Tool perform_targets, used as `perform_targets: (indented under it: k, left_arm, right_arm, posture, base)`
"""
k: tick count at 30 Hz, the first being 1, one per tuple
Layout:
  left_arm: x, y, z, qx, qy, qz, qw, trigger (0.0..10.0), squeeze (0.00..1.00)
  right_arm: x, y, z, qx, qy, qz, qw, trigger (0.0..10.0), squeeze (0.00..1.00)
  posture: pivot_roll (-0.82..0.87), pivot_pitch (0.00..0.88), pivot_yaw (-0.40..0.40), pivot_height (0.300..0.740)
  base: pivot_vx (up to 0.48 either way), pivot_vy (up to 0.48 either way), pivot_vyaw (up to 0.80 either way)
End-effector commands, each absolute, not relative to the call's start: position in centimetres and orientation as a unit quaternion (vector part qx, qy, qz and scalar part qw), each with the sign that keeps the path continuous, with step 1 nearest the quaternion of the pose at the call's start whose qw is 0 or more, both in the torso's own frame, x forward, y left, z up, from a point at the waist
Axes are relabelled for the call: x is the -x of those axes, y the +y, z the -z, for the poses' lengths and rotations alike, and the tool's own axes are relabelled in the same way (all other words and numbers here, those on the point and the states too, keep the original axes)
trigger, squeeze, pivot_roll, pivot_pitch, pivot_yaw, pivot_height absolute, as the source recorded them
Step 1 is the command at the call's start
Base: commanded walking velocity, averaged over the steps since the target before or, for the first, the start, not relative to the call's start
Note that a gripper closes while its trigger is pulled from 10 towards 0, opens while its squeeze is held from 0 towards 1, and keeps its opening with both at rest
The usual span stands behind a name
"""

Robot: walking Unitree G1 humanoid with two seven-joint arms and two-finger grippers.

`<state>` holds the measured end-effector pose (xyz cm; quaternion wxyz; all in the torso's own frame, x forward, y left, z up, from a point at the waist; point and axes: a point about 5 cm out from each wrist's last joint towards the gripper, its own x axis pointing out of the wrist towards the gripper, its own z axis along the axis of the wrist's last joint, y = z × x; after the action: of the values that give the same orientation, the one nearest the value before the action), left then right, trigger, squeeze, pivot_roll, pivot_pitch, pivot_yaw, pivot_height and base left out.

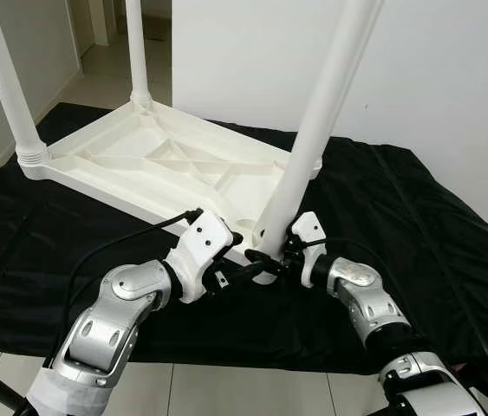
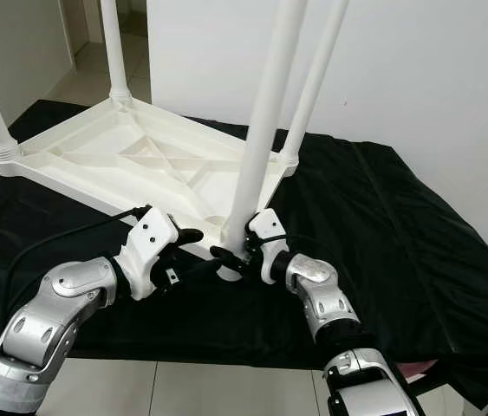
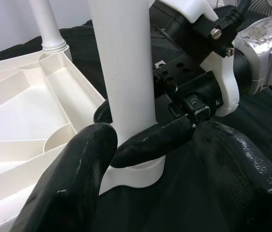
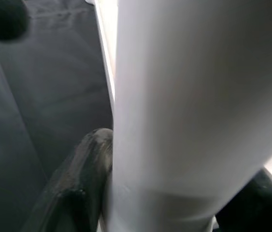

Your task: Building children table

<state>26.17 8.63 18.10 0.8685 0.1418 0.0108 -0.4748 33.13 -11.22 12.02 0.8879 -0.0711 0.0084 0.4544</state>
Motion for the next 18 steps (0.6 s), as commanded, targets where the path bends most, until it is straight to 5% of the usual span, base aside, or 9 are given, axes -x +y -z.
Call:
perform_targets:
  k: [1,8,9,18]
  left_arm:
    - [-26.0,8.3,-18.4,-0.144,0.001,0.475,0.868,10.0,0.00]
    - [-26.1,8.1,-18.6,-0.142,-0.003,0.477,0.868,10.0,0.00]
    - [-26.1,8.1,-18.6,-0.141,-0.003,0.477,0.867,10.0,0.00]
    - [-25.9,8.0,-18.3,-0.133,0.003,0.473,0.871,10.0,0.00]
  right_arm:
    - [-33.0,-10.7,-11.6,0.063,0.018,-0.473,0.879,0.0,0.00]
    - [-32.6,-10.6,-11.0,0.050,0.011,-0.467,0.883,0.0,0.00]
    - [-32.4,-10.6,-10.9,0.048,0.008,-0.462,0.885,10.0,0.00]
    - [-30.9,-12.1,-9.7,0.033,0.034,-0.291,0.956,10.0,0.00]
  posture:
    - [0.06,0.000,-0.108,0.740]
    - [0.05,0.000,-0.110,0.740]
    - [0.05,0.000,-0.110,0.740]
    - [0.03,0.000,-0.120,0.740]
  base:
    - [0.000,0.000,0.00]
    - [0.000,0.000,0.00]
    - [0.000,0.000,0.00]
    - [0.000,0.000,0.00]
